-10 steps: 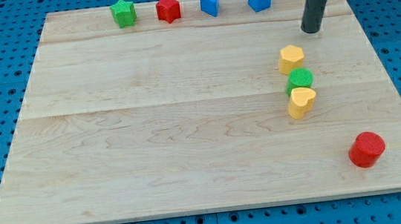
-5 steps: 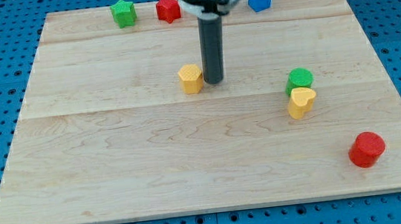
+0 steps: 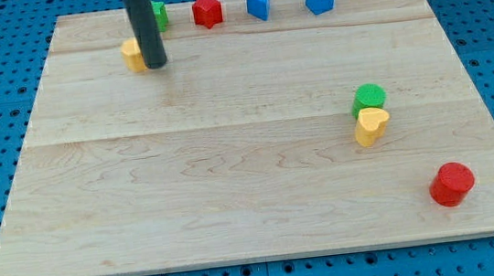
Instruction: Place the yellow hexagon to the left of the green star
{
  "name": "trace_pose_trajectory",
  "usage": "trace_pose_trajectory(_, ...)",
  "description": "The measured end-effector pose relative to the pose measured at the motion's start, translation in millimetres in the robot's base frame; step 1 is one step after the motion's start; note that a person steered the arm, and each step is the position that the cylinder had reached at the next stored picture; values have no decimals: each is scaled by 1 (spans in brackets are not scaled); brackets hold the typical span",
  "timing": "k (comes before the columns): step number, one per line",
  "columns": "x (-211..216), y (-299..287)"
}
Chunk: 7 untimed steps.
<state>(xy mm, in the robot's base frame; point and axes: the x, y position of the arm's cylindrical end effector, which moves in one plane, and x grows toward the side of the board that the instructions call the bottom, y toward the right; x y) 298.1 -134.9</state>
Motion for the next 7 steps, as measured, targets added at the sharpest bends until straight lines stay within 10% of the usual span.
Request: trace_pose_trajectory(7, -50, -69)
